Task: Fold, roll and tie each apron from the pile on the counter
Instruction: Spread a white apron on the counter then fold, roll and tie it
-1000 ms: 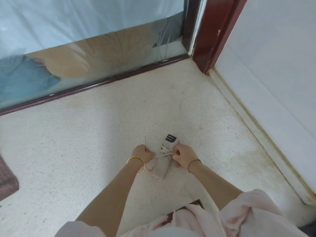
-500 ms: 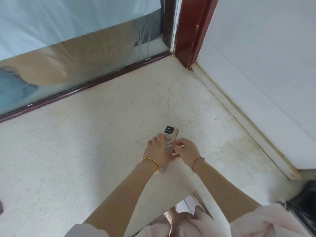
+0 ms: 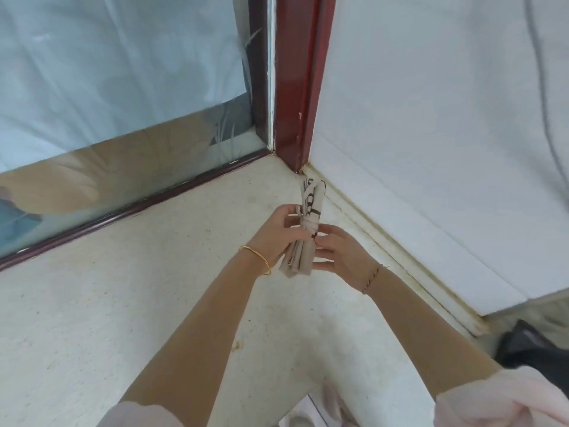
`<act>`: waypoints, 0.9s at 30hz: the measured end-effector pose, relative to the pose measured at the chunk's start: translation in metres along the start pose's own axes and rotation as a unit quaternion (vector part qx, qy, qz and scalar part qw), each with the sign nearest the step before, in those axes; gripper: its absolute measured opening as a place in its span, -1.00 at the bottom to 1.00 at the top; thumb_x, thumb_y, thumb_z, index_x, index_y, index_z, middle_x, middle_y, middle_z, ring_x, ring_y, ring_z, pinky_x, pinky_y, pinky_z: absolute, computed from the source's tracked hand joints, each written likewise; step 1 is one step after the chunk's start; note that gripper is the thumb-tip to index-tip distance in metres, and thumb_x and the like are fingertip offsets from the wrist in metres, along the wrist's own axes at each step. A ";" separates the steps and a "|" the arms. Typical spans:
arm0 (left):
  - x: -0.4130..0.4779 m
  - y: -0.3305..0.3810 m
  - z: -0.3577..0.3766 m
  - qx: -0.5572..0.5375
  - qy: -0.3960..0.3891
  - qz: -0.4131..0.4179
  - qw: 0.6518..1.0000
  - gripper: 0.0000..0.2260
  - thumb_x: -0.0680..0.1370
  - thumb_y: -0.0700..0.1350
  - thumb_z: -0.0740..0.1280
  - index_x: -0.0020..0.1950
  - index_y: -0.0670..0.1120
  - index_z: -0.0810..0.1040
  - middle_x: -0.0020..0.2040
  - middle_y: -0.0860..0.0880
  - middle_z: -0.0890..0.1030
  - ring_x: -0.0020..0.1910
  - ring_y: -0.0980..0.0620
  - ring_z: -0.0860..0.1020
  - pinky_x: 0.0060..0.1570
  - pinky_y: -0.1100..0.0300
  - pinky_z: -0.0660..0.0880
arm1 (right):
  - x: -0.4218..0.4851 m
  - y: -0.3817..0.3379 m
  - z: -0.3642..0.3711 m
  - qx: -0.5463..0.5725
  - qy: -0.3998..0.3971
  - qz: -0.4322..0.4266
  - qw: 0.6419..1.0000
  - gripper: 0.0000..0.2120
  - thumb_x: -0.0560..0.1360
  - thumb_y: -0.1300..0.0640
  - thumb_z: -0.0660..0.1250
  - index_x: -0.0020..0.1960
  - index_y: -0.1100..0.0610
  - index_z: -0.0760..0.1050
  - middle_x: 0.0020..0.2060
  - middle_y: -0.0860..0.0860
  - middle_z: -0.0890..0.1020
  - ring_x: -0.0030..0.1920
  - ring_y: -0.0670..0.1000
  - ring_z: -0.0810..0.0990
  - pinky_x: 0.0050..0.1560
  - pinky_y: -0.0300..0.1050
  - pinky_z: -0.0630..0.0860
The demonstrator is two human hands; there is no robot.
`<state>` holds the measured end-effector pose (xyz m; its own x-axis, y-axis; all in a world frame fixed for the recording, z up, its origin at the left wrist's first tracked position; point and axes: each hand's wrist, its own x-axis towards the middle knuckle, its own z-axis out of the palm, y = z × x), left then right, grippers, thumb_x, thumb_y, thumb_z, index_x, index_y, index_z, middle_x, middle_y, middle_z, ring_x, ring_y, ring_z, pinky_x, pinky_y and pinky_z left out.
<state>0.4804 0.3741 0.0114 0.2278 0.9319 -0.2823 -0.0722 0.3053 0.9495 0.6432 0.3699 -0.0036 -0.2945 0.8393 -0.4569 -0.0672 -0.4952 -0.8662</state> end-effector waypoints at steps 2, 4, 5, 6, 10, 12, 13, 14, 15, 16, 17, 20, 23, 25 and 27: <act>0.002 0.030 0.011 -0.032 -0.029 0.033 0.999 -0.67 0.50 -0.43 0.21 0.20 -0.13 0.38 0.06 -0.19 0.55 -0.04 -0.08 0.56 0.02 0.00 0.53 | -0.010 -0.025 -0.002 -0.020 -0.008 -0.057 0.998 -0.54 0.45 0.12 0.36 0.32 0.09 0.36 0.12 0.14 0.60 0.13 0.07 0.61 0.12 0.05 0.55; 0.003 0.060 0.023 -0.036 -0.063 0.068 0.995 -0.66 0.49 -0.45 0.21 0.21 -0.16 0.38 0.01 -0.16 0.57 -0.07 -0.05 0.57 -0.02 0.05 0.52 | -0.021 -0.052 -0.007 -0.025 -0.019 -0.111 0.993 -0.51 0.46 0.10 0.36 0.35 0.11 0.34 0.14 0.19 0.58 0.15 0.13 0.60 0.16 0.08 0.53; 0.003 0.076 0.030 -0.020 -0.076 0.086 0.993 -0.65 0.48 -0.45 0.22 0.23 -0.18 0.38 0.00 -0.16 0.58 -0.08 -0.02 0.58 -0.04 0.10 0.53 | -0.027 -0.065 -0.010 -0.021 -0.028 -0.135 0.990 -0.50 0.46 0.11 0.35 0.36 0.14 0.32 0.16 0.23 0.57 0.16 0.18 0.59 0.17 0.12 0.52; 0.000 0.094 0.037 0.004 -0.084 0.102 0.991 -0.66 0.49 -0.45 0.23 0.22 -0.19 0.39 -0.01 -0.14 0.59 -0.10 0.02 0.59 -0.08 0.18 0.55 | -0.033 -0.079 -0.012 -0.019 -0.037 -0.158 0.987 -0.49 0.45 0.11 0.35 0.36 0.17 0.32 0.17 0.27 0.56 0.16 0.23 0.57 0.17 0.15 0.52; -0.008 0.153 0.057 0.049 -0.109 0.129 0.984 -0.68 0.42 -0.36 0.33 0.12 -0.09 0.45 -0.04 -0.10 0.60 -0.10 0.02 0.58 -0.04 0.15 0.50 | -0.060 -0.123 -0.014 -0.029 -0.026 -0.229 0.973 -0.50 0.44 0.09 0.33 0.35 0.18 0.35 0.19 0.29 0.53 0.18 0.29 0.54 0.19 0.22 0.49; -0.015 0.186 0.067 0.067 -0.112 0.140 0.981 -0.66 0.38 -0.30 0.33 0.13 -0.10 0.46 -0.02 -0.10 0.58 -0.07 0.01 0.56 -0.02 0.15 0.47 | -0.075 -0.147 -0.013 -0.037 -0.010 -0.263 0.964 -0.52 0.43 0.09 0.34 0.31 0.17 0.39 0.13 0.26 0.57 0.12 0.24 0.58 0.18 0.22 0.50; -0.017 0.210 0.074 0.073 -0.108 0.158 0.979 -0.67 0.36 -0.27 0.34 0.11 -0.10 0.49 -0.04 -0.08 0.58 -0.08 0.04 0.55 -0.04 0.19 0.47 | -0.084 -0.166 -0.014 -0.043 0.000 -0.290 0.956 -0.55 0.42 0.09 0.34 0.28 0.16 0.41 0.07 0.22 0.59 0.07 0.18 0.60 0.14 0.19 0.53; -0.021 0.230 0.079 0.074 -0.102 0.172 0.977 -0.71 0.36 -0.21 0.35 0.07 -0.09 0.51 -0.06 -0.05 0.58 -0.09 0.06 0.55 -0.06 0.22 0.47 | -0.093 -0.181 -0.013 -0.053 0.012 -0.314 0.948 -0.58 0.40 0.09 0.35 0.24 0.13 0.44 0.02 0.16 0.59 0.03 0.12 0.61 0.09 0.14 0.56; -0.026 0.249 0.084 0.066 -0.094 0.184 0.976 -0.78 0.38 -0.17 0.37 0.01 -0.08 0.52 -0.09 -0.04 0.57 -0.12 0.07 0.54 -0.08 0.24 0.46 | -0.102 -0.195 -0.011 -0.064 0.020 -0.336 0.939 -0.61 0.39 0.09 0.36 0.20 0.10 0.46 -0.01 0.12 0.58 0.01 0.08 0.61 0.05 0.10 0.58; -0.030 0.271 0.091 0.054 -0.082 0.199 0.975 -0.86 0.43 -0.14 0.38 -0.04 -0.08 0.52 -0.12 -0.03 0.56 -0.16 0.08 0.53 -0.11 0.24 0.44 | -0.113 -0.213 -0.011 -0.079 0.030 -0.361 0.929 -0.61 0.37 0.08 0.37 0.19 0.08 0.48 -0.01 0.11 0.56 0.00 0.06 0.60 0.04 0.09 0.58; -0.032 0.288 0.094 0.038 -0.068 0.209 0.975 -0.95 0.49 -0.15 0.36 -0.09 -0.07 0.51 -0.16 -0.02 0.56 -0.20 0.08 0.52 -0.14 0.25 0.43 | -0.121 -0.225 -0.011 -0.094 0.040 -0.380 0.919 -0.60 0.36 0.06 0.39 0.19 0.07 0.48 0.00 0.12 0.53 0.00 0.05 0.59 0.05 0.11 0.57; -0.037 0.333 0.106 0.045 -0.061 0.257 0.963 -0.95 0.55 -0.19 0.32 -0.10 -0.07 0.51 -0.23 0.01 0.58 -0.31 0.12 0.55 -0.21 0.29 0.44 | -0.145 -0.260 -0.011 -0.119 0.071 -0.430 0.892 -0.62 0.36 0.05 0.42 0.16 0.04 0.50 -0.01 0.08 0.50 -0.02 0.01 0.56 0.06 0.09 0.56; -0.042 0.361 0.117 0.071 -0.073 0.289 0.952 -0.91 0.53 -0.22 0.34 -0.04 -0.04 0.52 -0.21 0.04 0.61 -0.30 0.16 0.60 -0.20 0.31 0.48 | -0.159 -0.285 -0.017 -0.137 0.098 -0.467 0.868 -0.72 0.42 0.10 0.40 0.12 0.07 0.52 -0.04 -0.01 0.57 -0.05 -0.03 0.57 0.00 -0.03 0.56; -0.046 0.384 0.131 0.114 -0.055 0.324 0.938 -0.91 0.53 -0.22 0.35 -0.05 -0.04 0.52 -0.20 0.04 0.61 -0.33 0.21 0.60 -0.17 0.31 0.46 | -0.172 -0.305 -0.021 -0.140 0.113 -0.490 0.853 -0.71 0.45 0.14 0.39 0.16 0.15 0.51 -0.03 0.01 0.59 -0.06 -0.02 0.58 -0.09 -0.09 0.57; -0.046 0.396 0.141 0.147 -0.023 0.353 0.924 -0.92 0.53 -0.22 0.35 -0.09 -0.04 0.51 -0.22 0.03 0.60 -0.37 0.24 0.59 -0.22 0.33 0.43 | -0.178 -0.318 -0.022 -0.130 0.121 -0.498 0.849 -0.74 0.51 0.23 0.34 0.19 0.21 0.48 -0.03 0.04 0.61 -0.07 -0.01 0.59 -0.13 -0.11 0.58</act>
<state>0.5778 0.4244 0.4202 0.2671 0.8670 0.4206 0.0466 -0.4476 0.8930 0.7380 0.3828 0.3483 -0.0094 0.8500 0.5267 0.0542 0.5264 -0.8485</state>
